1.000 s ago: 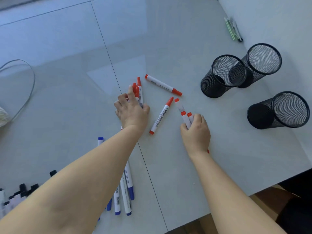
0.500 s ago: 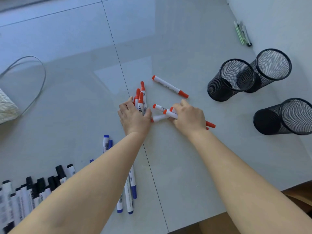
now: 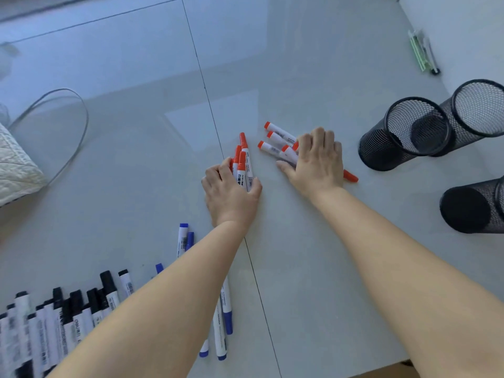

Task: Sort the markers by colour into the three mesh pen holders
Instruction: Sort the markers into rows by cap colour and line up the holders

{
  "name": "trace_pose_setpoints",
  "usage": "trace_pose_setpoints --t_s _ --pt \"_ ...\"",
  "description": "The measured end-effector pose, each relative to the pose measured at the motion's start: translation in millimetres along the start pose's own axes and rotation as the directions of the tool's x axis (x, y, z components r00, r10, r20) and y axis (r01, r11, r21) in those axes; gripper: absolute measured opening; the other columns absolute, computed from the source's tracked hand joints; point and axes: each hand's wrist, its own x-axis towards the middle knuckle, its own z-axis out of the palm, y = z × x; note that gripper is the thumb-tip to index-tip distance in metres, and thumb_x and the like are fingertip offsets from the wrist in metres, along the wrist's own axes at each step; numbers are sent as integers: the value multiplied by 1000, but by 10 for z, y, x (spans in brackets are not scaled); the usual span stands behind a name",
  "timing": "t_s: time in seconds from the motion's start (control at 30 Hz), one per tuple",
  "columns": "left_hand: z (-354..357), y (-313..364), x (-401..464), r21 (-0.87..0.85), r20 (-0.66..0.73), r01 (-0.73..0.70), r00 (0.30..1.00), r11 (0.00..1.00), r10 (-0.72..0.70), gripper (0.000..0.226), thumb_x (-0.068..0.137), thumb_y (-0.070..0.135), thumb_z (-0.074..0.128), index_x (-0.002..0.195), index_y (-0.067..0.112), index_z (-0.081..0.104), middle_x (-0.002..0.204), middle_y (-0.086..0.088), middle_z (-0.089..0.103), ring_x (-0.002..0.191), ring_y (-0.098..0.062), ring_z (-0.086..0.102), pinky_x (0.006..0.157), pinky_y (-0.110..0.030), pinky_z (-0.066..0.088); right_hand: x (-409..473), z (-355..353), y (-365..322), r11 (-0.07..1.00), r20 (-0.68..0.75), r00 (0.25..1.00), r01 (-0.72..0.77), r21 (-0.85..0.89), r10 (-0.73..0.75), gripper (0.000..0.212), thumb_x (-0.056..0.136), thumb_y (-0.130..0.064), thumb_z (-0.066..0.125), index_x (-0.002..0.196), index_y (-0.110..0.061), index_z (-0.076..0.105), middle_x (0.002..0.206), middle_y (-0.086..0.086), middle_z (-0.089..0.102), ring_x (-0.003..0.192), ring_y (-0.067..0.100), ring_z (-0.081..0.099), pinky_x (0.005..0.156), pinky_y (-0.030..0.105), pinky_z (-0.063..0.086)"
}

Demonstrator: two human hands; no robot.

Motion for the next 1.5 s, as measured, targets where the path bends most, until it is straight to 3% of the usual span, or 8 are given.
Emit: trace_pose_setpoints --t_s 0.1,0.17,0.37,0.83,1.07,1.3,1.4,1.5 --pt "20 -7 5 7 -17 -9 1000 1000 9 65 78 44 57 135 21 35 124 -4 36 113 -22 33 89 -33 35 51 89 -43 995 20 996 80 64 -82 63 87 -50 47 139 -17 31 145 13 28 132 30 26 107 43 14" --pt "27 -21 12 8 -23 -11 1000 1000 11 66 78 45 56 135 22 34 123 -4 36 112 -22 33 89 -32 35 83 145 -49 993 42 994 100 65 -102 60 93 -45 39 145 -22 21 152 8 19 137 27 19 111 43 9" --pt "28 -24 20 13 2 -30 1000 999 29 64 80 45 53 136 30 29 120 -3 34 108 -23 31 91 -33 33 -5 186 4 995 19 999 37 89 -39 54 95 -39 37 145 -23 24 146 8 30 131 28 29 102 41 18" --pt "35 -190 -925 56 142 -14 990 998 6 66 80 40 54 137 32 23 125 -3 26 111 -23 27 98 -36 27 -1637 200 -196 942 3 960 -274 195 279 56 85 -27 59 137 -17 43 136 13 49 123 33 47 97 47 39" --pt "37 -180 -1482 16 178 78 981 997 -79 72 80 38 57 141 31 20 137 0 19 118 -21 20 103 -37 23 -1930 141 -332 859 158 899 -436 269 407 60 90 -35 48 145 -27 25 153 9 23 137 29 26 104 47 25" --pt "40 -150 -1620 3 170 57 984 998 -57 78 84 45 52 145 29 7 141 2 11 124 -19 12 108 -38 18 -2019 73 -57 923 91 954 -299 243 285 65 87 -43 52 144 -25 28 150 12 29 127 33 38 96 45 38" --pt "37 -153 -1658 15 191 12 981 1000 -15 70 89 44 44 146 31 5 144 3 6 127 -19 8 109 -38 16 -2012 116 147 962 79 988 -146 232 131 61 88 -41 51 143 -22 31 149 10 33 130 33 38 100 45 35" --pt "15 -237 -1669 156 204 -126 975 980 93 67 92 46 36 147 33 0 148 3 -1 129 -16 2 110 -38 15 -1974 147 236 972 78 996 -49 232 32 58 90 -42 39 144 -23 29 151 5 30 136 30 32 106 45 29"
